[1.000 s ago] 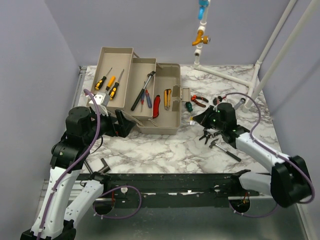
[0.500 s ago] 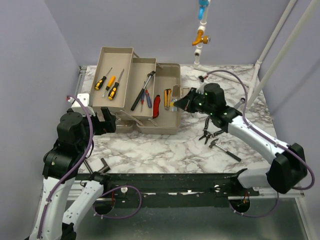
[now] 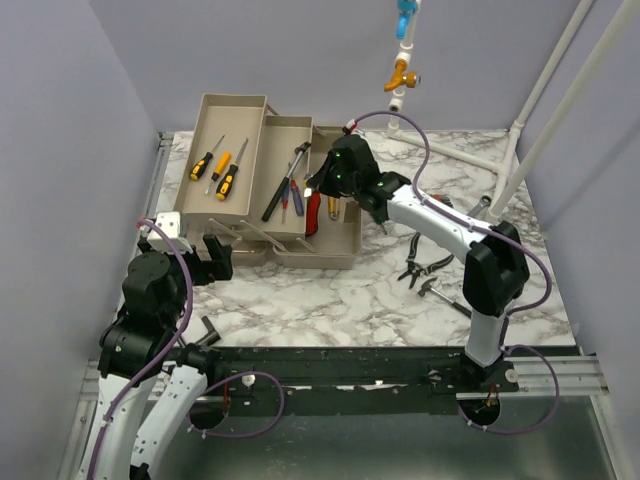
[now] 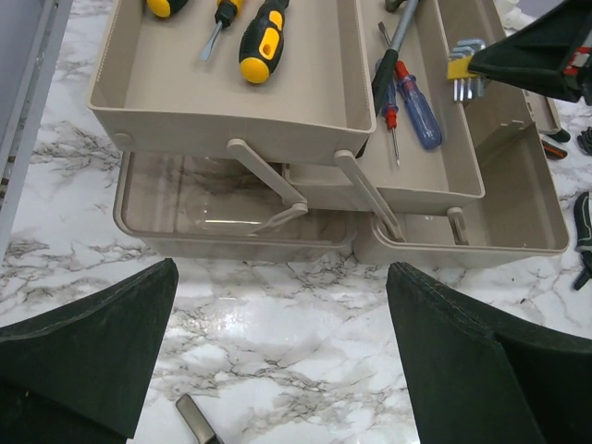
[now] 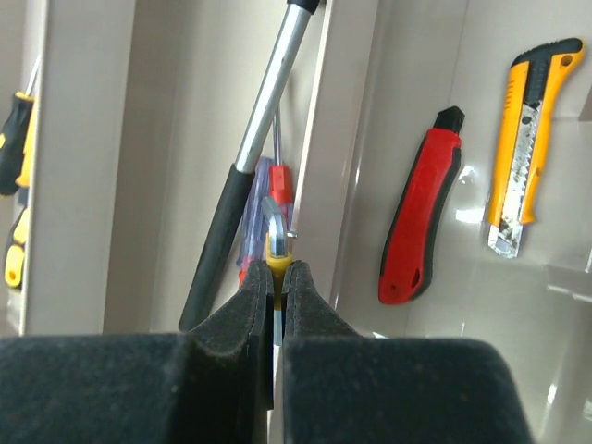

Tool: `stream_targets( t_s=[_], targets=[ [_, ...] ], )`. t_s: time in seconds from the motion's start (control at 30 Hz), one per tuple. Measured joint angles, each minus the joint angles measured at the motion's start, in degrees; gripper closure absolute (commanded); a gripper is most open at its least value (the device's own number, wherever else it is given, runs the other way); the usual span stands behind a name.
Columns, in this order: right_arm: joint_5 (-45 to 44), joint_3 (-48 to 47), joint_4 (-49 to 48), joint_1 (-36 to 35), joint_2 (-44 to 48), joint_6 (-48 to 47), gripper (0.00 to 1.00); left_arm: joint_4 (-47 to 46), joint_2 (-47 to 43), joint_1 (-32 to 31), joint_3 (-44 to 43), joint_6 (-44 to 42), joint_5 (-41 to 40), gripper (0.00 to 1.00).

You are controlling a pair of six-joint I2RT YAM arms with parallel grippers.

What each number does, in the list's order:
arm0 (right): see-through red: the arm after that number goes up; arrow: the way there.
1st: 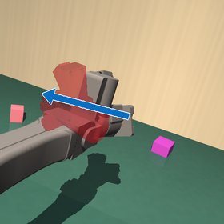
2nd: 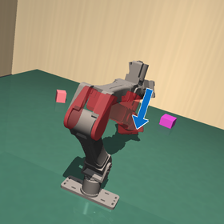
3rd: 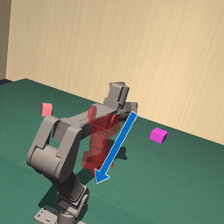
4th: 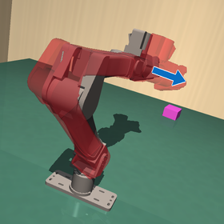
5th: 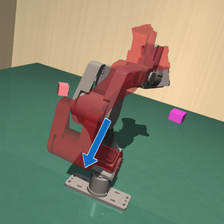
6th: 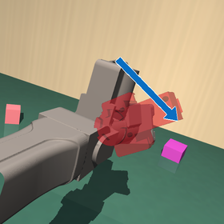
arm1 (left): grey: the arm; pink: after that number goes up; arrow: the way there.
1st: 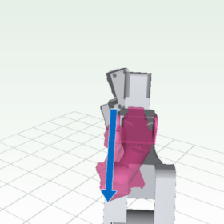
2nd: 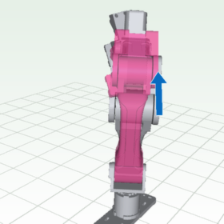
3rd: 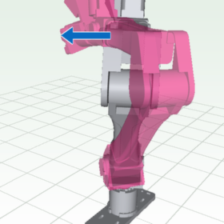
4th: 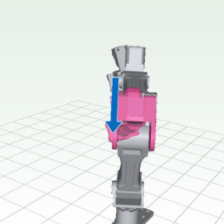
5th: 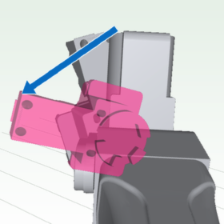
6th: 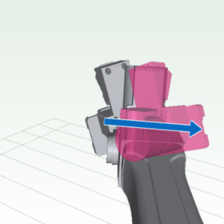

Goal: Pack the tool kit

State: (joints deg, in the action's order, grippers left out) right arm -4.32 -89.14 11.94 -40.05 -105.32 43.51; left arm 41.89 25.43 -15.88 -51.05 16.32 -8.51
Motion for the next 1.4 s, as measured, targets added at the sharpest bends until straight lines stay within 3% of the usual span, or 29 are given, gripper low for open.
stream_targets(
  t_s=[0.47,0.83,1.03,1.27,1.4],
  targets=[
    [-13.53,-26.58,12.41,-4.44,-19.34,2.95,0.99,-4.42,-4.33,0.0,3.82,0.04,0.17,0.02],
    [-12.83,-40.28,13.99,-5.29,-30.1,2.49,0.99,-4.61,-4.26,0.0,4.26,0.02,0.22,0.02],
    [-13.46,-40.63,14.36,-5.38,-30.14,0.48,0.99,-4.63,-4.02,0.0,4.28,0.02,0.22,0.02],
    [-14.51,-33.05,14.23,-5.38,-23.28,-1.68,0.98,-4.72,-3.85,0.0,4.28,0.0,0.28,0.02],
    [-11.02,-30.12,12.35,-5.38,-19.8,-2.73,0.85,-4.85,-3.72,0.0,4.31,-0.02,0.39,0.01]
  ],
)
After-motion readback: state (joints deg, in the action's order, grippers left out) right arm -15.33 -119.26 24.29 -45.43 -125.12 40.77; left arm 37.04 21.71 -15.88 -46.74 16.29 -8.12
